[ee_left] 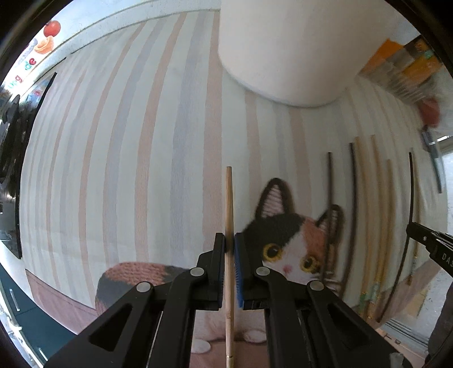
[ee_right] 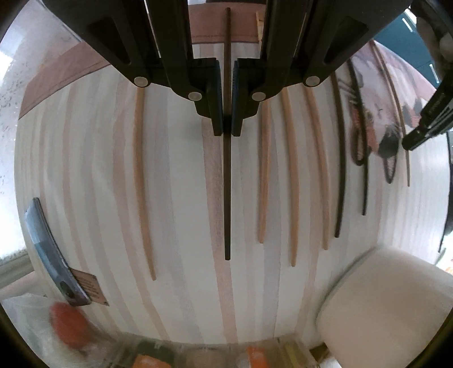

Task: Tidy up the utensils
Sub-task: 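Lift both chopsticks and carry them above the cream holder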

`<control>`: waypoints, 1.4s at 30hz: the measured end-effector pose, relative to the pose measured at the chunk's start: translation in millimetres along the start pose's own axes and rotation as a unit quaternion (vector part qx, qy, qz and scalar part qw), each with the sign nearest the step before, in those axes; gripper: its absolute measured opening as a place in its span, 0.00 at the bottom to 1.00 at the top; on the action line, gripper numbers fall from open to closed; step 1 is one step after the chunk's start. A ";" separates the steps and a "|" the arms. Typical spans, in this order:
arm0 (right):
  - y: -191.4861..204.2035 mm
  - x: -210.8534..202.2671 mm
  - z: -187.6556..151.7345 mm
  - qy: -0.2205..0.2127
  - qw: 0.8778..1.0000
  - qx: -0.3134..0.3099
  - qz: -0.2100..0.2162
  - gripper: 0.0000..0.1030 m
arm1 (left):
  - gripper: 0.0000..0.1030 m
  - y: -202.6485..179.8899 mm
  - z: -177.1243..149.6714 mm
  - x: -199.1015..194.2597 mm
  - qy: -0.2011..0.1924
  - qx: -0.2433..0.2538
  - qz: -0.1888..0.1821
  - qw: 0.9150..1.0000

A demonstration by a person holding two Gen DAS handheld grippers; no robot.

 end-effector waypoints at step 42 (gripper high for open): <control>64.7 -346.3 145.0 -0.379 0.918 -0.033 0.110 0.05 | 0.03 -46.2 177.7 -348.5 -0.383 0.006 -0.052 0.922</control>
Point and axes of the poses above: each gripper's, at about its wrist camera, not at the fingertips, and x roughly the way its jaws point, y to its left, z to its top, the point moved 5 cm from there along x, roughly the way its jaws point, and after that the axes turned 1 degree about -z, right-handed, at the moved point
